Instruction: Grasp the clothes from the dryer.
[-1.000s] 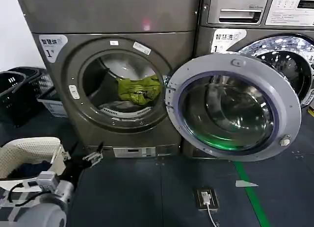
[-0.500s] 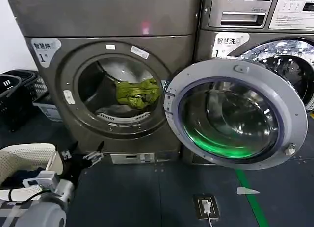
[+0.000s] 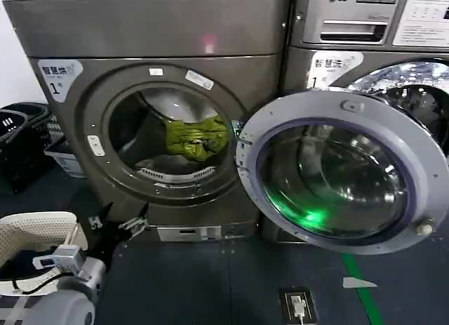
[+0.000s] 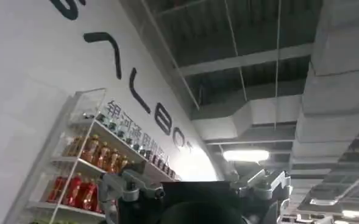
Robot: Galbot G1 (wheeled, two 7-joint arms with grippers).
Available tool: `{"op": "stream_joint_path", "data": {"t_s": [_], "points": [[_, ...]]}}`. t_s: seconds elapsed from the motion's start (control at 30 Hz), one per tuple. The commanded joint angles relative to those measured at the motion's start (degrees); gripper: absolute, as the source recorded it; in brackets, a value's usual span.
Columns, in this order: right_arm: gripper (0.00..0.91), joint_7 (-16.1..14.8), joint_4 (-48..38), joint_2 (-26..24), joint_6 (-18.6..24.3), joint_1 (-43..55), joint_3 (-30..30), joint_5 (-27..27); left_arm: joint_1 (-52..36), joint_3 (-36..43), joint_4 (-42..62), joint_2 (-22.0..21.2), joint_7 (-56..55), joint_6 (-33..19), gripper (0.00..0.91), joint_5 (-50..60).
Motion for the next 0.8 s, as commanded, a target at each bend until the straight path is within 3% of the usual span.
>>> {"op": "stream_joint_path", "data": {"t_s": [0.03,0.8], "points": [[0.907,-0.1,0.0,0.0,0.0,0.0,0.0,0.0,0.0,0.0,0.0,0.1,0.0,0.0,0.907,0.0],[0.907,-0.2,0.9,0.5,0.3,0.3,-0.9,0.0,-0.1,0.1,0.2,0.2,0.2,0.0,0.907,0.0]]}}
